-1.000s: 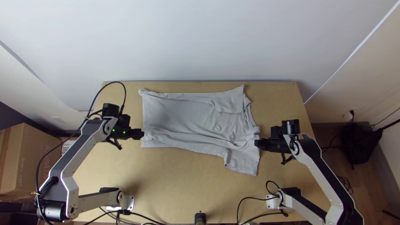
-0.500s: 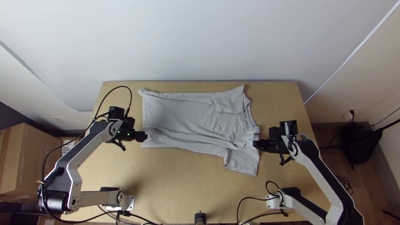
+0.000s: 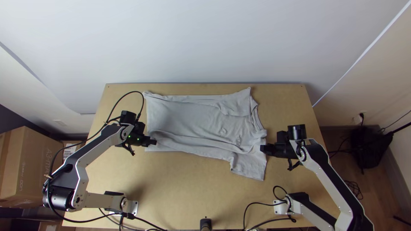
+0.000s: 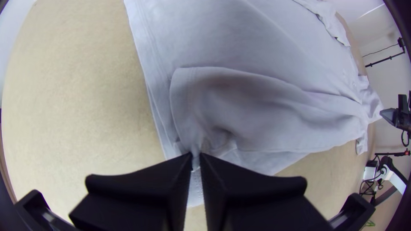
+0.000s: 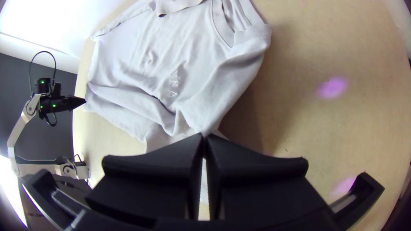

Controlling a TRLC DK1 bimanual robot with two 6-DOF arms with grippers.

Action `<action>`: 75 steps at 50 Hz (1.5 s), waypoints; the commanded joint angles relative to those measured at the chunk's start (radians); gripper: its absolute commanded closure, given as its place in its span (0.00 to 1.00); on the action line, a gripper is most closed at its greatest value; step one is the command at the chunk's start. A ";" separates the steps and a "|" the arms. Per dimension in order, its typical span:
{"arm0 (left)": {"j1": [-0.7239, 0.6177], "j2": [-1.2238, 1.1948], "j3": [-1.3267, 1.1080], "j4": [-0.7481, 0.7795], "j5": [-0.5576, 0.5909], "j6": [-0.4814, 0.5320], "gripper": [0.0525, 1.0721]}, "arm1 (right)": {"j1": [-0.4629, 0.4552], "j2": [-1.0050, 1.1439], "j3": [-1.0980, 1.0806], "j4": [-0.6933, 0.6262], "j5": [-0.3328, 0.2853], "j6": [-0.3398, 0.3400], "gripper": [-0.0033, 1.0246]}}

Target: Fold the t-shirt

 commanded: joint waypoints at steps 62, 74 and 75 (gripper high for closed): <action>0.215 -0.160 1.072 -0.227 -0.069 -0.212 0.97 | -0.023 0.509 1.413 -0.203 0.176 -0.041 0.97; 0.240 -0.204 1.271 -0.227 -0.106 -0.241 0.97 | -0.009 0.417 1.616 -0.163 0.199 -0.029 0.97; 0.243 -0.212 1.285 -0.227 -0.106 -0.243 0.97 | -0.005 0.398 1.614 -0.150 0.206 -0.031 0.97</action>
